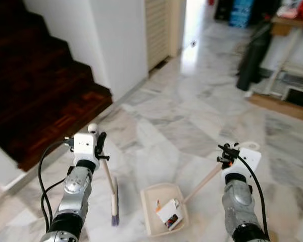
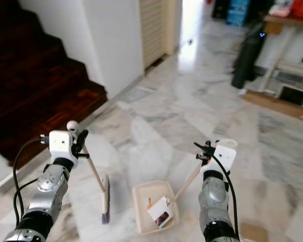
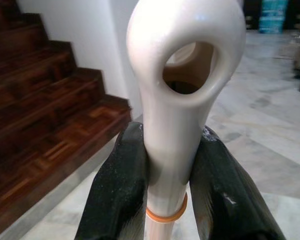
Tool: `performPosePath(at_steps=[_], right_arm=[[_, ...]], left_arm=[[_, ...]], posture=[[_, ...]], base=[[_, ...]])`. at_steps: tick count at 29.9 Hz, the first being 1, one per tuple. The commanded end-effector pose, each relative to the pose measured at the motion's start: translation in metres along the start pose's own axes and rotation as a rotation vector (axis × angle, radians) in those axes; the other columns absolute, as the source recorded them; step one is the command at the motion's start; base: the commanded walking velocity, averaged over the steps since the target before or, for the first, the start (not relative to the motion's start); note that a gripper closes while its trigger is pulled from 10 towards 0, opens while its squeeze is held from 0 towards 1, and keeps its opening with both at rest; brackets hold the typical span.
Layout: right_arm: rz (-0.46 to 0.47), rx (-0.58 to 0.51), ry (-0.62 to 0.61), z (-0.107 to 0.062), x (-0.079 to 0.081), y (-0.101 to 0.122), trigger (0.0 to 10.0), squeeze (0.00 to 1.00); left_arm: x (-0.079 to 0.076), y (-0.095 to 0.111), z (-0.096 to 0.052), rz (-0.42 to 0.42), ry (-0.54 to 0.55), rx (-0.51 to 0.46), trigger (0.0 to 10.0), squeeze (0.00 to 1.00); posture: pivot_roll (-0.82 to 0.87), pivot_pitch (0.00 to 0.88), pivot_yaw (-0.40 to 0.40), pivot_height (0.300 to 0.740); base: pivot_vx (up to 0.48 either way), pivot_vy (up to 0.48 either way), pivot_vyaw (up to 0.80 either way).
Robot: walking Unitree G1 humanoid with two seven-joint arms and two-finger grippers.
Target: Sweep floor
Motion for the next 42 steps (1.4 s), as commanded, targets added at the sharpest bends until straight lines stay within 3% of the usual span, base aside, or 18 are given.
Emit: performPosePath(at_steps=[1,10,22,29,42], right_arm=[[0.008,-0.045,0.019,0.0057,0.0077,0.0121,10.0,0.00],[0.031,-0.031,0.012,0.0048,0.0075,0.0090,10.0,0.00],[0.037,-0.031,0.032,0.0036,0.0092,0.0083,10.0,0.00],[0.003,-0.028,0.056,0.0022,0.0140,0.0066,10.0,0.00],[0.021,-0.024,0.056,0.0049,0.0158,0.0085,10.0,0.00]], left_arm=[[0.0034,0.0065,0.0015,0.005,0.007,-0.025,10.0,0.00],[-0.0017,0.0054,0.0008,0.006,0.004,-0.023,10.0,0.00],[0.0048,0.0042,0.0018,-0.042,0.070,-0.004,10.0,0.00],[0.0073,0.0043,0.0028,-0.043,0.083,0.003,10.0,0.00],[0.0046,0.0056,0.0051,-0.050,0.073,0.006,10.0,0.00]], posture=[[-0.07,0.000,0.026,0.740],[-0.08,0.000,0.032,0.740],[-0.07,0.000,0.023,0.740],[-0.06,0.000,0.021,0.740],[-0.06,0.000,0.020,0.740]], base=[[0.000,0.000,0.80],[0.000,0.000,0.25],[0.000,0.000,0.00],[0.000,0.304,0.11],[0.000,0.303,0.16]])
Point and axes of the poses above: a point about 5 cm out from each wrist's last joint towards the gripper, its own z axis pointing out of the wrist towards the gripper, its own y axis along the axis of the wrist's last joint, x = y × z, the point moved 2 cm from there along z, pointing out of the wrist towards the gripper, and after that the axes turned 2 degrees about z, right-handed, at the moved point
